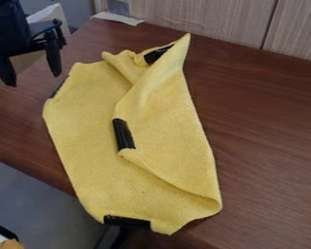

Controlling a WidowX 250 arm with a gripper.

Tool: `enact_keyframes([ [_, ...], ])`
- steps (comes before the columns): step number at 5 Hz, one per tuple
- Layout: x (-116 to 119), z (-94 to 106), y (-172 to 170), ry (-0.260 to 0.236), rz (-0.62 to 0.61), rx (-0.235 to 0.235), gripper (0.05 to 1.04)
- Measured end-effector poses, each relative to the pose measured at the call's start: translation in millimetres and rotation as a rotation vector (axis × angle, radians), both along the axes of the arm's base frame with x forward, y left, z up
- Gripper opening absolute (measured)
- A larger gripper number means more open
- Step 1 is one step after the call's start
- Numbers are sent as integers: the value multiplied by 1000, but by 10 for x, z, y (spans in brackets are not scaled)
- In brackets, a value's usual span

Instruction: Fold the cloth from top left to right

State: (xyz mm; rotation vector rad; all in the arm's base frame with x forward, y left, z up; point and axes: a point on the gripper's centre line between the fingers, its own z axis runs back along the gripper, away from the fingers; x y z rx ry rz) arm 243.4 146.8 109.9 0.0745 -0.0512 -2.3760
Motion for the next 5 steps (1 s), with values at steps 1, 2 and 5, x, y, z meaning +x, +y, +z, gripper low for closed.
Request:
enact_keyframes([
  [1, 60, -152, -21, 30, -6, 5, 1000],
  [2, 94, -315, -36, 56, -15, -13, 1000],
  [5, 174, -396, -148, 51, -42, 8, 358],
])
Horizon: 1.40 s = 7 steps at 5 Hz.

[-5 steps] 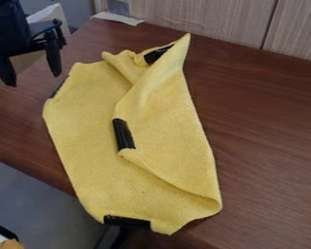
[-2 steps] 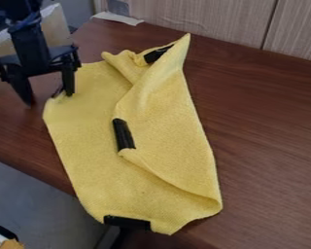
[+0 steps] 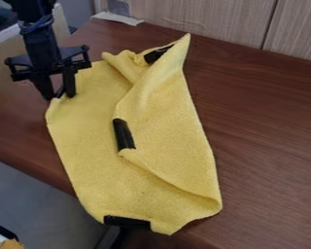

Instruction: Fold the cloth from top left to right

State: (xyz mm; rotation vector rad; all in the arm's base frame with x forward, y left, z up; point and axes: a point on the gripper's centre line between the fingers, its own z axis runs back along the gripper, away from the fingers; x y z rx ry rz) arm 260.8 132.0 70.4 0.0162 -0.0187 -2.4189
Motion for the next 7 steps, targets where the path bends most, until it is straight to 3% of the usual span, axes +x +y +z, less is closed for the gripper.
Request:
enact_keyframes([
  [1, 3, -2, -22, -4, -2, 9, 172],
  [2, 0, 15, -35, -10, 11, 7, 80],
  [4, 29, 157, -346, -27, -51, -35, 64],
  [6, 94, 363, -1000, -48, -180, -125, 63],
  [7, 127, 374, -1381, -51, -284, -131, 63],
])
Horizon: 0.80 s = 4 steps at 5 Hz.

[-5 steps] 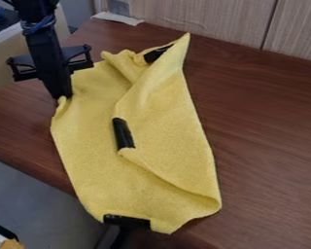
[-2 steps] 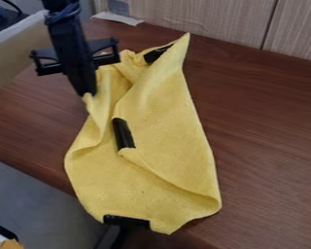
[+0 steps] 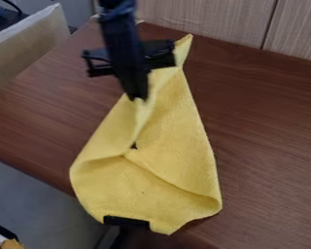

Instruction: Fold the cloth from top left to right

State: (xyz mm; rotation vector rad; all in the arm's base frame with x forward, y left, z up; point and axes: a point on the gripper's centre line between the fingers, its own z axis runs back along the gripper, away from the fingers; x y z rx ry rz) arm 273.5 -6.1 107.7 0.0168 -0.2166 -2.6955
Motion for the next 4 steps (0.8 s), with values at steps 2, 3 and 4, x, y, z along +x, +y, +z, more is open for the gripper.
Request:
enact_keyframes([
  [2, 0, -130, -447, 24, -140, 10, 89],
  [3, -9, -206, -407, 56, -116, 52, 251],
  [4, 5, -206, -393, 49, -102, 56, 527],
])
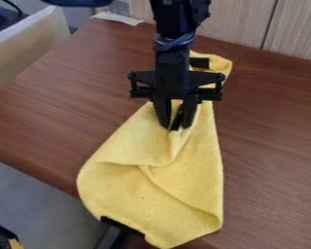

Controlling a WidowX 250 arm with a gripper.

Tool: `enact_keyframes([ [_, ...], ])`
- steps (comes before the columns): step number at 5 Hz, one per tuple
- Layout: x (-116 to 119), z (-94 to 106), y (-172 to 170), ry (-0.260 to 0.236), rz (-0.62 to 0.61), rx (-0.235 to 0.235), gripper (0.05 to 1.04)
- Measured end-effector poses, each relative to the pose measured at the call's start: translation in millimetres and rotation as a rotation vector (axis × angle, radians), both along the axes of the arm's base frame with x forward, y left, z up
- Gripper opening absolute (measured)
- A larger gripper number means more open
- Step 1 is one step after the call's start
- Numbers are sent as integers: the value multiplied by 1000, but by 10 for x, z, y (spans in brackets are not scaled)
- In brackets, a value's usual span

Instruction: Fold the cloth from top left to right

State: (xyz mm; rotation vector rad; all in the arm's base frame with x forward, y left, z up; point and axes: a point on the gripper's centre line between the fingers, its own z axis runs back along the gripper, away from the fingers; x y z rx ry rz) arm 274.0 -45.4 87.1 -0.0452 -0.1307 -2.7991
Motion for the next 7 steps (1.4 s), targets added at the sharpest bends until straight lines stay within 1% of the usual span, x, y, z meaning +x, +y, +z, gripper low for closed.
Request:
enact_keyframes([
  [1, 5, -3, 54, -1, 17, 26, 829],
  [2, 2, 57, 114, -21, 30, 35, 1008],
  [3, -14, 96, 114, -23, 27, 21, 1004],
  [4, -27, 271, 138, -72, 32, -5, 999],
  [5, -83, 443, 199, -105, 42, 2, 999],
  [6, -152, 641, 394, -150, 84, 12, 999],
  [7, -158, 649, 390, -150, 79, 12, 999],
])
